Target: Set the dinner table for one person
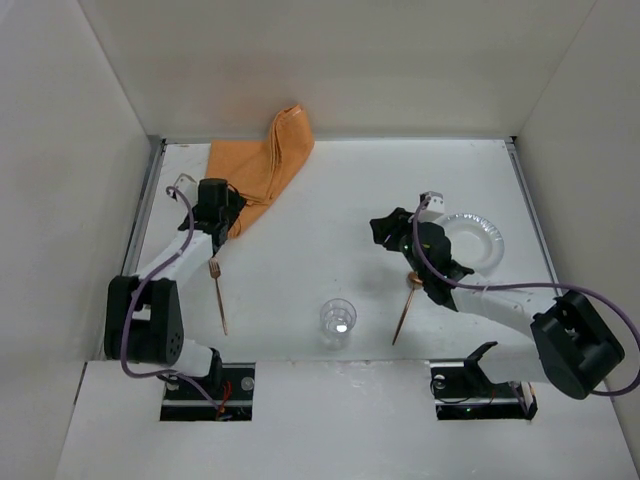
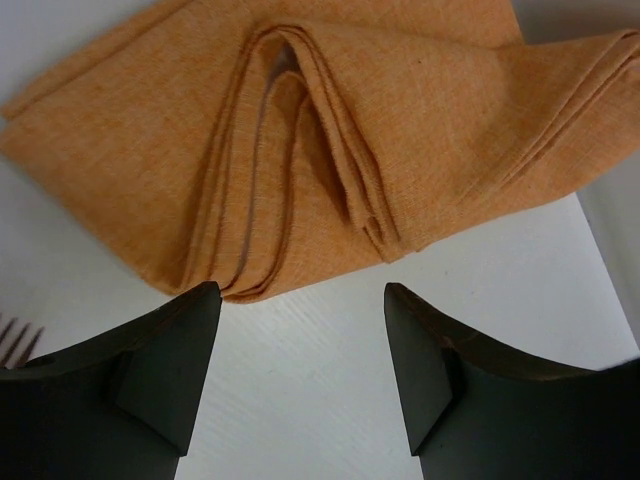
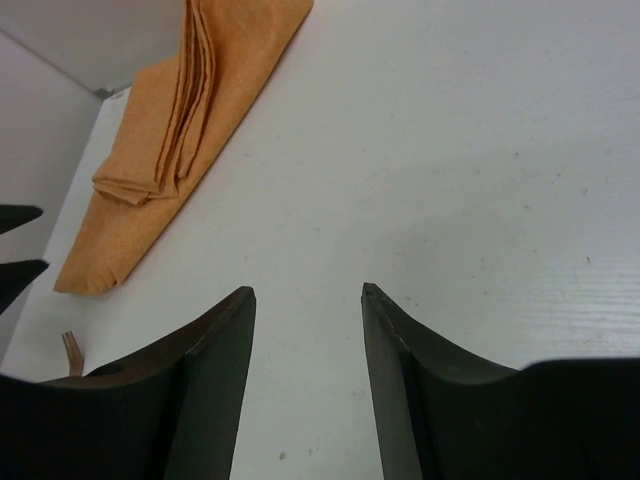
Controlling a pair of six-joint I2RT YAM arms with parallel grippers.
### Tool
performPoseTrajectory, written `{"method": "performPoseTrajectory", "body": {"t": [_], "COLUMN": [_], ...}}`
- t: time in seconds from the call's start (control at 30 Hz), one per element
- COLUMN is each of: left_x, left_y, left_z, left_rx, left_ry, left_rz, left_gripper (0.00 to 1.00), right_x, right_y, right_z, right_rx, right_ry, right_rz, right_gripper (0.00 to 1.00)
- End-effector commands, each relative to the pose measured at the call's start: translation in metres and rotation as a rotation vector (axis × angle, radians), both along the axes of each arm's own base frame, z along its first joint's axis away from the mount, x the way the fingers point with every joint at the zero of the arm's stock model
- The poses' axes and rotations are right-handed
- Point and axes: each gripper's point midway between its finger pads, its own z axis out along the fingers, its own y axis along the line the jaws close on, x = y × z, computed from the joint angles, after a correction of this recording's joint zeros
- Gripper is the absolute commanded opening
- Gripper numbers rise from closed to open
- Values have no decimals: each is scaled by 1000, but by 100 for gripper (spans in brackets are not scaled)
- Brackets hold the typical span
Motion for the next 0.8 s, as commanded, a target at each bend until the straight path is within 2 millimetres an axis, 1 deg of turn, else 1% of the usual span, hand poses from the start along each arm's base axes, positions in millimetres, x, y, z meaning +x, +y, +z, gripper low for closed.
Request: {"method": "performPoseTrajectory", "body": {"t": [0.0,0.1,0.17,0.2,0.27,0.37,0.47,0.53,0.63,0.77], "left_x": [39,58,70,75,82,86,96,106,123,132], "left_y": [-36,-56,-63,-64,-60,-46,-41,-43,-48,-50], "left_z": [30,20,11,4,-9,-22,-32,-36,-29,-23], "left_rx": [-118,-163,-171,-177,-180,-153,-146,-155,-159,-172], "left_ry": [-140,-152,-153,-140,-119,-109,-88,-90,-131,-170], "left_rz": [-73,-90,-86,-76,-40,25,40,31,-10,-28], "left_gripper": [64,63,62,61,60,60,60,60,60,60], "right_x": [4,4,4,4,3,3,2,3,1,1], "right_y": [18,21,23,23,23,24,24,27,32,37], "right_z": [27,26,25,25,25,27,27,24,22,20], "right_rx": [47,50,50,50,50,53,54,58,71,79], "right_ry": [-58,-53,-51,-51,-51,-55,-54,-43,-32,-19], "right_rz": [50,60,69,69,70,76,78,86,112,127], "right_gripper": [53,53,53,53,54,54,54,54,54,54]}}
